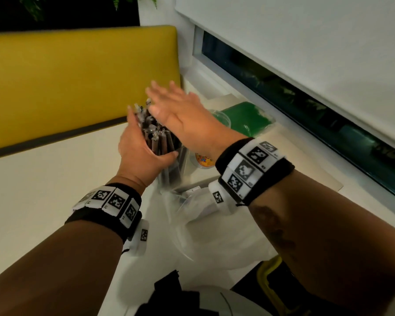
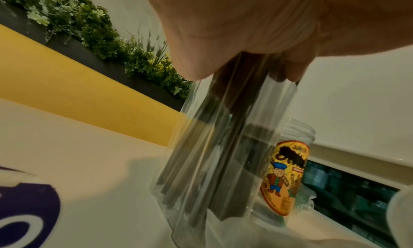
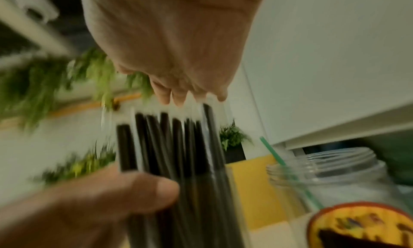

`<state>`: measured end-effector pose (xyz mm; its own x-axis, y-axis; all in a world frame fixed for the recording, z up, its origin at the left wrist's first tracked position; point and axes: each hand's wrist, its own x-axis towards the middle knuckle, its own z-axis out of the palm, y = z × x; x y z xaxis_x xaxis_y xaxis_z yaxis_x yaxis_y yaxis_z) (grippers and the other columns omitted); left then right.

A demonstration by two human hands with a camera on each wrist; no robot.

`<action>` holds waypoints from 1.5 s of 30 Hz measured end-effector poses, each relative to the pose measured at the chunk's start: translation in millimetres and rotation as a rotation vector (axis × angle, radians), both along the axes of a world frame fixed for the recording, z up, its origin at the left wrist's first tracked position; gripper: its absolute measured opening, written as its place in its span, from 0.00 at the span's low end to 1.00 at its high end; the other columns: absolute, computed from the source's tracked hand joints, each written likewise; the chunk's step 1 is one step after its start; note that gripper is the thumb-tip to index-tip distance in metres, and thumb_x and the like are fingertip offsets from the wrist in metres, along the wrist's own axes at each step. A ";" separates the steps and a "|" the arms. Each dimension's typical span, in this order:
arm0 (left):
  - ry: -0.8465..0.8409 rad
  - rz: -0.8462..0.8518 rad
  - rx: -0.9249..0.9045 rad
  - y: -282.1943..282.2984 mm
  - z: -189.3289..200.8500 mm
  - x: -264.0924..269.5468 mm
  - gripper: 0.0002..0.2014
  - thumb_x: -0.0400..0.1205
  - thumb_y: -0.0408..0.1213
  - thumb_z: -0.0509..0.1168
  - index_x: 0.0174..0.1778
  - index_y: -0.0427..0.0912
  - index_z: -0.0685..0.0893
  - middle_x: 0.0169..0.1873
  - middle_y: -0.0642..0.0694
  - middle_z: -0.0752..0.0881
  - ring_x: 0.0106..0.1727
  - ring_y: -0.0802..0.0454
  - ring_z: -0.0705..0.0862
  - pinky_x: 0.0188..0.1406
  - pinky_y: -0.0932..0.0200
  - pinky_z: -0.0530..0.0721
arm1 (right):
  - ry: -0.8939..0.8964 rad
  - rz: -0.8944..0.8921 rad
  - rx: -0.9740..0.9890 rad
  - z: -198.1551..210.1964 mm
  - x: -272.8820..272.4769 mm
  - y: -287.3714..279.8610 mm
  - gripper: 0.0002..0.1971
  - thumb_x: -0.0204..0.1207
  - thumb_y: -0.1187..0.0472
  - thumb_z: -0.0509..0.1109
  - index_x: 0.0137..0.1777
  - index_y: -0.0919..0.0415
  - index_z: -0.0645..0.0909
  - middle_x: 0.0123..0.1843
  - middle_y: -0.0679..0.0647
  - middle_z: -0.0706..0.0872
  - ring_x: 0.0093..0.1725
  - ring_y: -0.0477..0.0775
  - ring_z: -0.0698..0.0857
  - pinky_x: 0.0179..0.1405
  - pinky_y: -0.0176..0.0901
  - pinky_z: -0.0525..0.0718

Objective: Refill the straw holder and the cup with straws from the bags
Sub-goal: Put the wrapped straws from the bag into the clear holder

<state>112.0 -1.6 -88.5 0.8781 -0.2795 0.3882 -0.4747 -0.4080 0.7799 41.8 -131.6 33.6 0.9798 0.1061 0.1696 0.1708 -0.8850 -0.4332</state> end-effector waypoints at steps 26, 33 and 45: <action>0.301 -0.381 0.741 -55.9 -34.4 -82.9 0.06 0.82 0.44 0.61 0.45 0.47 0.72 0.44 0.43 0.82 0.47 0.41 0.80 0.43 0.53 0.73 | 0.238 -0.037 -0.362 -177.9 -145.3 -39.6 0.29 0.77 0.56 0.70 0.79 0.54 0.70 0.76 0.55 0.76 0.73 0.61 0.77 0.75 0.52 0.72; 0.332 -0.447 0.518 -63.3 -12.4 -70.1 0.21 0.73 0.55 0.55 0.50 0.44 0.81 0.50 0.44 0.83 0.51 0.44 0.82 0.54 0.45 0.84 | 0.268 -0.212 -0.274 -170.5 -147.0 -50.6 0.44 0.72 0.50 0.74 0.85 0.54 0.57 0.85 0.55 0.63 0.76 0.60 0.74 0.73 0.55 0.77; 0.287 -0.541 0.440 -67.1 -6.5 -83.7 0.07 0.81 0.38 0.64 0.53 0.45 0.78 0.45 0.45 0.84 0.45 0.43 0.83 0.47 0.44 0.84 | 0.420 -0.180 -0.442 -159.9 -106.4 -42.0 0.25 0.82 0.62 0.65 0.78 0.65 0.67 0.76 0.61 0.73 0.77 0.62 0.71 0.80 0.52 0.64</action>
<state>28.3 -68.7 -95.0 0.6244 -0.7768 -0.0817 -0.5001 -0.4780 0.7221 -64.5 -173.6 -126.3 0.9624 -0.0944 -0.2549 -0.1023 -0.9946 -0.0179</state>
